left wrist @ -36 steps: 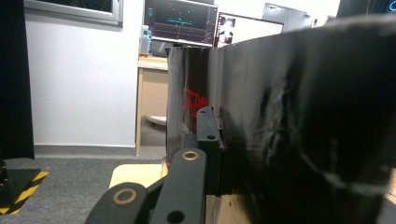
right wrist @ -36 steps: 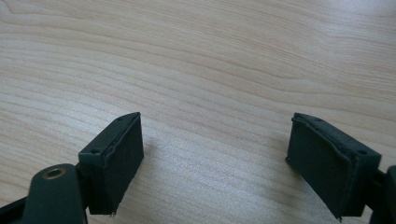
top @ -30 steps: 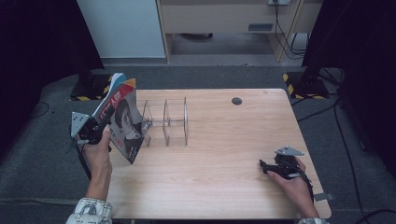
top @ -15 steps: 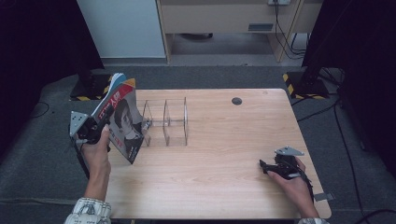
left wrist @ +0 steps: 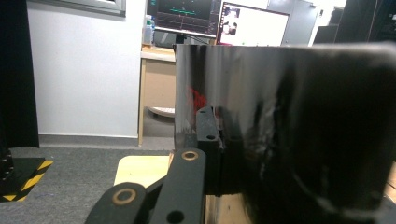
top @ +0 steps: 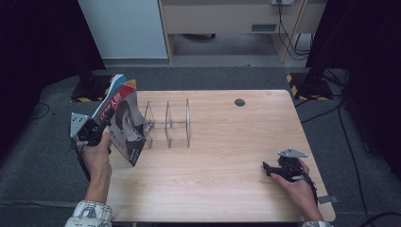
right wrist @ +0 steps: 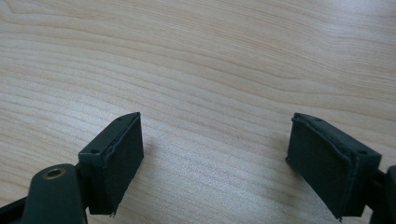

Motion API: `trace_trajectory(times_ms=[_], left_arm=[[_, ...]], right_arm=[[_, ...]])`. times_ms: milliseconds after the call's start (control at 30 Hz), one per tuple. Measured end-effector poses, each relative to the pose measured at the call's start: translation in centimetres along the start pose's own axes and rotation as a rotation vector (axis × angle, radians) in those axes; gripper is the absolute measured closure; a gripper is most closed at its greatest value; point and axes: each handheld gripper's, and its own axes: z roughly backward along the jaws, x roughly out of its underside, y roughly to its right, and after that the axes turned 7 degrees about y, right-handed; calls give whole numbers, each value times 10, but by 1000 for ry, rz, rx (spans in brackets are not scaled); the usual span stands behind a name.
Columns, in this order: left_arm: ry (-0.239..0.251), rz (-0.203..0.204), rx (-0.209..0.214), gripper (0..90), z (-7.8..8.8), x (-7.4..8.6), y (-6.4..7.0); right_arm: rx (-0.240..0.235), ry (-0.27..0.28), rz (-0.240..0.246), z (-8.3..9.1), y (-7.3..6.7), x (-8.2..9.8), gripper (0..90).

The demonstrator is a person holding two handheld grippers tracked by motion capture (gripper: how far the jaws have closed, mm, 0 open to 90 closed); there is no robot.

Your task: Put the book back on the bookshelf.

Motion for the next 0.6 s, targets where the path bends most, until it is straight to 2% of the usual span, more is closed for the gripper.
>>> trace_trajectory(times_ms=[133, 400, 600], left_arm=[[-1, 3, 0, 822, 0, 0, 0], [-5, -9, -8, 699, 1, 1, 3], [-2, 10, -7, 604, 3, 2, 3]], right_arm=[[0, 0, 0, 0, 0, 0, 186], [0, 0, 0, 0, 0, 0, 186], [-1, -1, -1, 0, 0, 0, 185]])
